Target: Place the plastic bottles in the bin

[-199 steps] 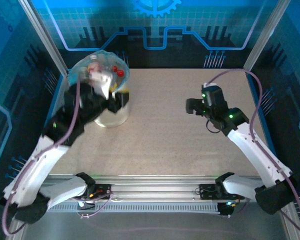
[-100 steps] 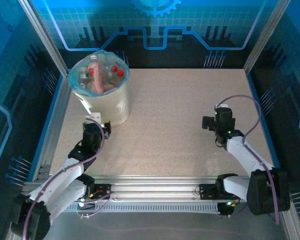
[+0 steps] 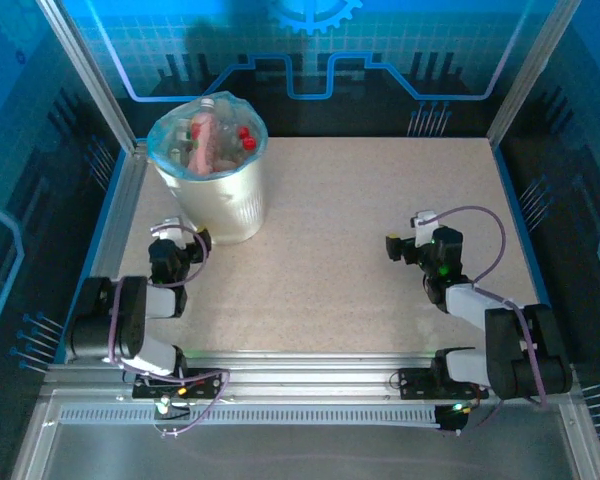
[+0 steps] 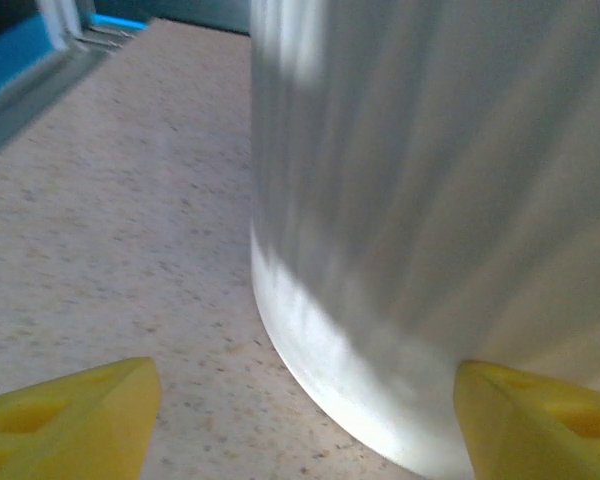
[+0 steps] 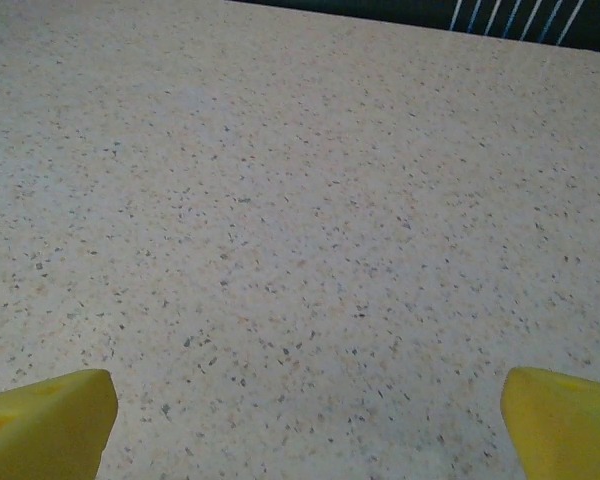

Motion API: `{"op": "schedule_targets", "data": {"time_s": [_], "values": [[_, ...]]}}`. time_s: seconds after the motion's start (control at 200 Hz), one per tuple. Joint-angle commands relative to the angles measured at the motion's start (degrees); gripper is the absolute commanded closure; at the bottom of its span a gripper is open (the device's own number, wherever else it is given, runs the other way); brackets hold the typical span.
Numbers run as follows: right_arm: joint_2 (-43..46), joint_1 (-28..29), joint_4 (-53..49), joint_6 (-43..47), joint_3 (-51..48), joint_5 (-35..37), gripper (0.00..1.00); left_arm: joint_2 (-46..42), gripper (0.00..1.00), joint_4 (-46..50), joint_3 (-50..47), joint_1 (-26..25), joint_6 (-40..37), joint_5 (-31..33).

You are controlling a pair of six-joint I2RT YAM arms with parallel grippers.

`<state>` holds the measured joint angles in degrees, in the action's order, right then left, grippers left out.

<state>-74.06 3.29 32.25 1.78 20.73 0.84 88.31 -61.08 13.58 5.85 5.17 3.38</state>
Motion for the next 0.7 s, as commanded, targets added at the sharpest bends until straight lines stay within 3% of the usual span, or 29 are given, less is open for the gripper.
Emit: {"op": "schedule_targets", "data": {"time_s": [0.0,0.11,0.24,0.3,0.36,0.695], "values": [[-2.0,-1.3,3.0,1.4,3.2,-4.3,0.0,1.5,0.18,-10.0,-0.8,-0.1,-0.9,-8.7],[-6.0,-1.5,12.1,0.5,0.5,-6.7,0.0,1.1,0.14,-7.4,0.3,-0.1,-0.1,-6.9],[-11.7,0.4,19.5,1.3,-0.6,-2.7,0.0,0.8,0.02,-5.7,0.9,-0.1,0.2,-5.4],[-11.2,0.6,15.7,0.4,1.0,0.1,0.0,0.6,0.01,-4.8,1.2,-0.2,0.1,-4.9],[-12.1,1.0,11.4,-2.4,3.9,7.3,0.0,0.6,0.01,-4.0,1.7,-0.6,-0.1,-4.5],[-12.0,0.7,12.7,-3.0,3.1,8.0,0.0,0.3,0.01,8.7,8.3,-3.5,-4.6,-5.7]]}}
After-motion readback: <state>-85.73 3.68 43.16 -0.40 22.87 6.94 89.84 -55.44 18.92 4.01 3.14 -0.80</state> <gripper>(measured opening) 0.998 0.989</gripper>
